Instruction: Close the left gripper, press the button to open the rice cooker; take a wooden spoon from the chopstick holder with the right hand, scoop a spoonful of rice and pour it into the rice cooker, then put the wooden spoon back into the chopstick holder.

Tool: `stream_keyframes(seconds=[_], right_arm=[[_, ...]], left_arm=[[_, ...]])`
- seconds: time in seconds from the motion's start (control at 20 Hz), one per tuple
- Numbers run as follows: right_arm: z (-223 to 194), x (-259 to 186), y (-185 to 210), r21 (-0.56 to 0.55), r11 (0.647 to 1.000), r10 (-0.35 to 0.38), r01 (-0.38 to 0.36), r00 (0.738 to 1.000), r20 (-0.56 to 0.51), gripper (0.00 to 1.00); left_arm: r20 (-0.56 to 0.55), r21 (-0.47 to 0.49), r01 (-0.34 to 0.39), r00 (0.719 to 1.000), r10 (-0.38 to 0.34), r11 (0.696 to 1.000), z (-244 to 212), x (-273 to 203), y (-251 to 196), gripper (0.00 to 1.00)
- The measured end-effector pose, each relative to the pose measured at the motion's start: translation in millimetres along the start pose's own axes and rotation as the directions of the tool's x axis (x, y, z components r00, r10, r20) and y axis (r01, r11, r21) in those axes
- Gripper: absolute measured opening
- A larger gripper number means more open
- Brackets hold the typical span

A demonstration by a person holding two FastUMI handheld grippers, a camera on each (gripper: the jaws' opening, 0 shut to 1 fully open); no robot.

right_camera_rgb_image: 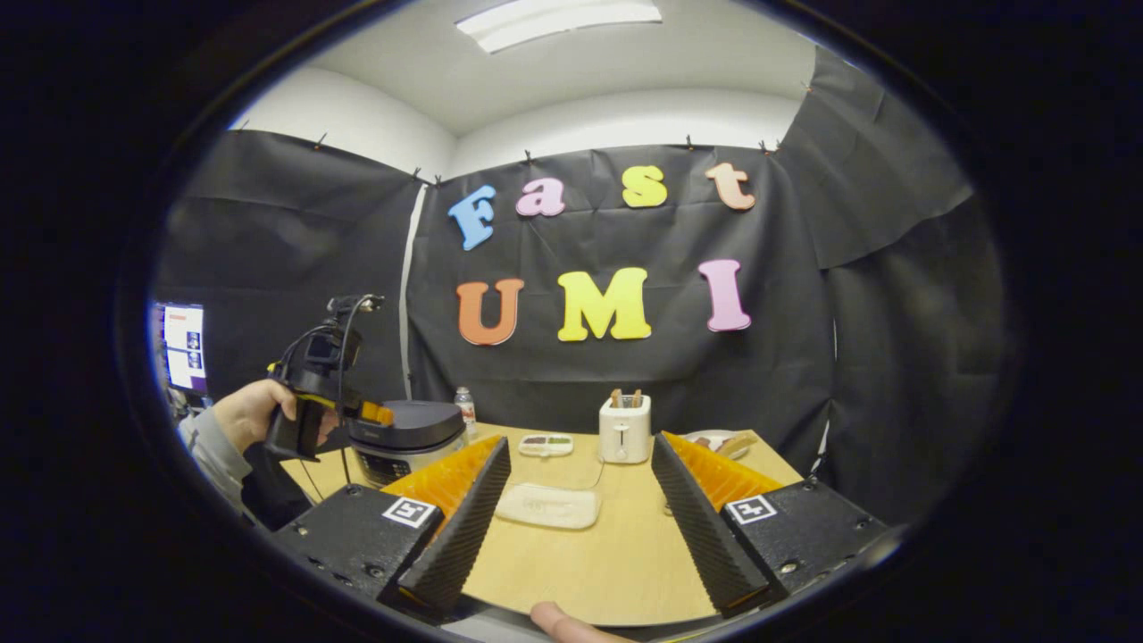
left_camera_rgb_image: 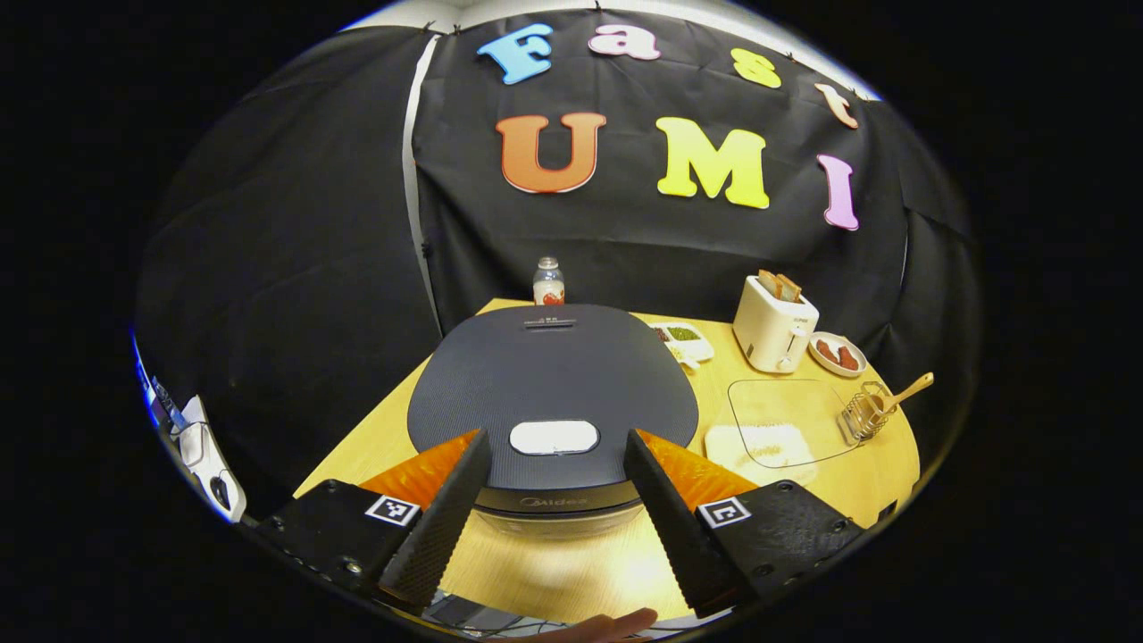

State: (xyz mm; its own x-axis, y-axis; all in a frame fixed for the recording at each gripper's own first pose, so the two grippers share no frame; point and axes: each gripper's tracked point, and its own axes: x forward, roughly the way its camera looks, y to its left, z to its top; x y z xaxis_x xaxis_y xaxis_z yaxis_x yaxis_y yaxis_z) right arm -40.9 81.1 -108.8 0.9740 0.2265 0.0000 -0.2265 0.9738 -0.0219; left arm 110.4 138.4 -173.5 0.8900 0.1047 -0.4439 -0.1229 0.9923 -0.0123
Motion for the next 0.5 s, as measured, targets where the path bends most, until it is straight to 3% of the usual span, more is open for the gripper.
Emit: stream_keyframes(seconds=[0.1,0.25,0.3,0.35,0.5], right_arm=[[-3,3,2,-0.001,1.000,0.001,-0.001,1.000,-0.008,1.00],[-9,8,5,-0.003,1.000,0.002,-0.002,1.000,-0.027,1.00],[-12,8,6,-0.004,1.000,0.000,0.000,0.999,-0.034,0.96],[-13,10,6,-0.003,1.000,-0.001,0.001,0.999,-0.038,1.00],[-16,12,7,-0.008,1.000,-0.007,0.006,0.999,-0.043,1.00]], left_arm=[[0.067,-0.006,0.002,0.998,-0.001,1.000,0,1,0,0.98],[0.145,-0.003,0.000,0.989,0.001,1.000,-2,4,2,0.99],[0.145,-0.009,0.000,0.989,0.001,1.000,-8,5,1,0.98],[0.182,-0.007,-0.002,0.983,0.004,1.000,-6,6,1,0.98],[0.234,-0.005,-0.004,0.972,0.005,1.000,-6,7,3,0.98]])
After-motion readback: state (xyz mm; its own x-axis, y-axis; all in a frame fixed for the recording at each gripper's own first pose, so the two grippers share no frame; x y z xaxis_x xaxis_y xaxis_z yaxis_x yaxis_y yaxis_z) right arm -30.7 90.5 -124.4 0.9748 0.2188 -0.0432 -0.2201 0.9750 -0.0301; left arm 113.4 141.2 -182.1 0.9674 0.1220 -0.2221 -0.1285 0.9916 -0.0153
